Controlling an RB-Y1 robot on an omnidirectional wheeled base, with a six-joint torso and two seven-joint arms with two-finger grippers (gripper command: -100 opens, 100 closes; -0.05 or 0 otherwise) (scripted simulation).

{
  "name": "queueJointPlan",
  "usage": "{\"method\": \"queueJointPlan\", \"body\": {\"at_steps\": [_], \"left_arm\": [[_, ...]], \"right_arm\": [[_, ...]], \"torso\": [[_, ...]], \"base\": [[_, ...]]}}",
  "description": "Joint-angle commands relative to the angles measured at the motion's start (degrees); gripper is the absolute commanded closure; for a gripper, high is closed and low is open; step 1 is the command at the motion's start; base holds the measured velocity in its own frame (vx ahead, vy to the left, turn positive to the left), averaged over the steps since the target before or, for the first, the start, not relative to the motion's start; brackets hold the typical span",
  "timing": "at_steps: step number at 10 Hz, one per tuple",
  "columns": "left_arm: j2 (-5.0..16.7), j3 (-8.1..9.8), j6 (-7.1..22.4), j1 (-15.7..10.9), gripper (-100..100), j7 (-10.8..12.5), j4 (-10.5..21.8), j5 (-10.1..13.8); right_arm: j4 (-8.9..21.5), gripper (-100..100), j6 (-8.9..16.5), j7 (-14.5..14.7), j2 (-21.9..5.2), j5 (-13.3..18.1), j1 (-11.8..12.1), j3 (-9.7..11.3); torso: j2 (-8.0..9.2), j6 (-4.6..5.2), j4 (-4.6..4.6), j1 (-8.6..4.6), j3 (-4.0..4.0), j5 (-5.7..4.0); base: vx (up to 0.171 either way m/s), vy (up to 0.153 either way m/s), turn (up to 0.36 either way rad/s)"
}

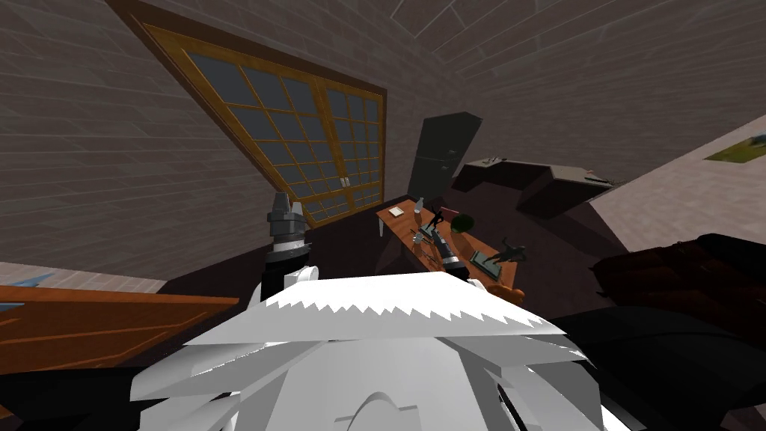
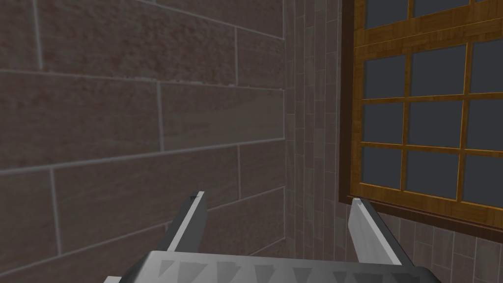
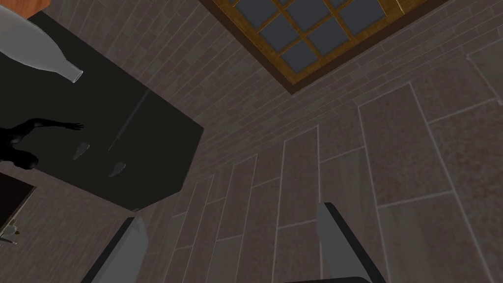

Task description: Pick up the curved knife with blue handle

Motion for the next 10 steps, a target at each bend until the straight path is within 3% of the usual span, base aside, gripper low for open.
{"method": "queueJointPlan", "body": {"at_steps": [1, 7, 9, 10], "left_arm": [[0.00, 0.00, 0.00, 0.00, 0, 0.00, 0.00, 0.00], [0.00, 0.01, 0.00, 0.01, 0, 0.00, 0.00, 0.00], [0.00, 0.01, 0.00, 0.01, 0, 0.00, 0.00, 0.00], [0.00, 0.01, 0.00, 0.01, 0, 0.00, 0.00, 0.00]], "right_arm": [[2.05, -100, 0.15, 0.61, -0.18, 0.70, 0.30, -0.01], [11.93, -100, 1.12, 3.67, -2.55, 5.13, 0.18, -0.46], [13.14, -100, 1.12, 3.67, -2.55, 5.13, 0.18, -0.46], [15.10, -100, 1.50, 4.68, -3.20, 6.70, 0.12, -0.46]], "torso": [[0.00, 0.00, 0.00, 0.00, 0.00, 0.00], [0.01, 0.05, -0.01, 0.00, 0.00, 0.00], [-0.02, 0.04, -0.01, -0.02, -0.02, -0.01], [0.02, 0.05, 0.00, 0.03, 0.01, 0.00]], "base": [[0.029, -0.020, 0.123], [0.031, -0.028, 0.142], [0.023, -0.022, 0.063], [0.018, -0.019, 0.232]]}}
